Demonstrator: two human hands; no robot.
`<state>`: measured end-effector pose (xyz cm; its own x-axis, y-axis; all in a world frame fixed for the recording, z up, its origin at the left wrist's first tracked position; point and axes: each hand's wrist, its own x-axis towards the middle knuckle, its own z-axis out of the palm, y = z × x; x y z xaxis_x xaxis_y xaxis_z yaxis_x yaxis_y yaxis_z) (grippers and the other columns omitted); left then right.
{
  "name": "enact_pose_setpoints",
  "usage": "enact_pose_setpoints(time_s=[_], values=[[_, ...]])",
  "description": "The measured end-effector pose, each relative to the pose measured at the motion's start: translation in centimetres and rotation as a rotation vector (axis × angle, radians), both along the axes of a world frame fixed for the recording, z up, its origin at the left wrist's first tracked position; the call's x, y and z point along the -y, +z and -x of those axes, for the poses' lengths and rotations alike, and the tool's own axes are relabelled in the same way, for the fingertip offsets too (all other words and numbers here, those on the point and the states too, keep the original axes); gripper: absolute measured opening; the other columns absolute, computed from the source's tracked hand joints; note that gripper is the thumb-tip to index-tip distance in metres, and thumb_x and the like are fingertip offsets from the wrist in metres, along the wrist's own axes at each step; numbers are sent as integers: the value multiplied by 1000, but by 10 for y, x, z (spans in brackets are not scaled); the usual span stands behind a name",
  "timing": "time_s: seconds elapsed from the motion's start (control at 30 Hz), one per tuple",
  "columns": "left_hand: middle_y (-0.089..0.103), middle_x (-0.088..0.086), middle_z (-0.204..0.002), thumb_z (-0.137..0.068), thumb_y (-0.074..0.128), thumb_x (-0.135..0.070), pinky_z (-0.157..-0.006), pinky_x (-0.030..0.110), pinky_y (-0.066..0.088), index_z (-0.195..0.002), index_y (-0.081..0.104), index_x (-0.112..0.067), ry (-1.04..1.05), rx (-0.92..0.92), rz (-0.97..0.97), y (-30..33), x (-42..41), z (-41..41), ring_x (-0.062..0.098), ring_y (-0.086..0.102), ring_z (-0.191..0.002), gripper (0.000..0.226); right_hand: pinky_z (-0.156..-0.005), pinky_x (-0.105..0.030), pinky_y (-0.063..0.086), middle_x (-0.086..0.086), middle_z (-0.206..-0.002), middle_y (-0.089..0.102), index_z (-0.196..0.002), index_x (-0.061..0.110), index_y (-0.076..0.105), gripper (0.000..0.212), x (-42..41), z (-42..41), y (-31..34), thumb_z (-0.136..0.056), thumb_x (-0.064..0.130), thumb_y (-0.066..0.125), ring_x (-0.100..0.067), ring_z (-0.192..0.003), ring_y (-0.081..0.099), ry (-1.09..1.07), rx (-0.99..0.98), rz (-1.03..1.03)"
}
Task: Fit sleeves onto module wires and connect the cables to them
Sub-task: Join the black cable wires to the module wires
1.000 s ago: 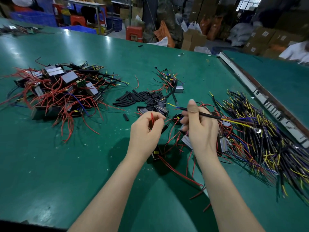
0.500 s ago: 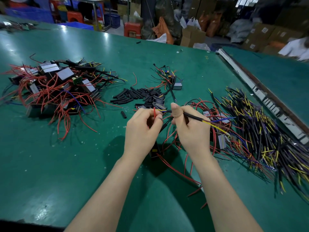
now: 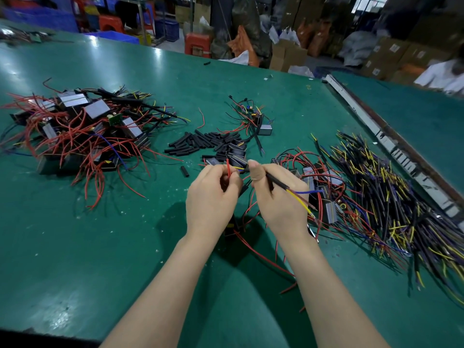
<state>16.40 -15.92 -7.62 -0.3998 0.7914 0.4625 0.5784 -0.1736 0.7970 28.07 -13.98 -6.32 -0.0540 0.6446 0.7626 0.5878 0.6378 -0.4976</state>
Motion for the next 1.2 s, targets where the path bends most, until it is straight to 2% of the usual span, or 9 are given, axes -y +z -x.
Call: enact_pose_setpoints(time_s=[0.13,0.23,0.33,0.4,0.5,0.77,0.97,1.07,1.2], values=[[61,-3,-81,-88,59,-17,-70,29,39,-86,67,-15,-27,-1,-10,1,1,-2,17,53,-76,9,-60,-18,38,2,-63,62,-70,9,66,34,-1,0,0,-96,28,55,-13,-60,54,-37,-3,-3],[63,-1,-87,-87,56,-13,-73,26,37,-88,69,-15,32,69,8,0,-1,5,18,55,-80,13,-59,-31,46,-2,-59,62,-65,18,59,37,-4,-6,7,-97,36,51,-23,-57,58,-80,-228,89],[62,-5,-87,-88,56,-13,-73,23,38,-88,69,-19,13,130,13,2,-2,12,13,54,-80,14,-59,-35,49,6,-52,59,-61,27,51,40,-10,-17,13,-98,42,46,-17,-50,59,-139,-400,180],[62,-8,-86,-88,58,-14,-74,19,39,-88,69,-19,-62,89,11,3,-1,9,8,53,-79,12,-60,-40,49,7,-53,58,-63,20,55,41,-10,-17,12,-97,41,47,-19,-50,60,-116,-348,202],[61,-8,-84,-89,60,-13,-73,9,37,-88,69,-16,-150,20,-13,3,2,2,4,51,-76,9,-63,-36,46,4,-55,60,-67,7,61,45,-7,-13,11,-95,39,48,-22,-56,60,-98,-212,143],[61,2,-69,-89,64,-20,-67,16,41,-94,68,-28,-226,168,-40,1,1,0,4,51,-65,10,-57,-48,47,-16,-53,58,-65,-3,60,53,-8,-14,11,-94,39,47,-37,-54,59,-54,-135,148],[52,-9,-63,-88,66,-24,-59,14,36,-83,60,-42,-249,139,-57,0,0,3,1,45,-59,20,-55,-44,45,-9,-47,56,-60,0,57,53,-9,-13,9,-94,39,46,-27,-49,57,-68,-119,151],[57,-4,-67,-88,65,-25,-61,18,39,-81,60,-38,-240,130,-47,-2,1,3,4,47,-61,16,-58,-41,49,6,-46,58,-60,14,58,46,-10,-11,6,-94,42,46,-12,-45,57,-24,-194,239],[56,-8,-70,-92,60,-23,-63,17,38,-84,61,-23,-260,109,-30,-3,0,3,3,46,-62,8,-60,-37,52,6,-50,62,-60,18,60,47,-14,-12,6,-95,46,45,-10,-45,58,-49,-269,318]])
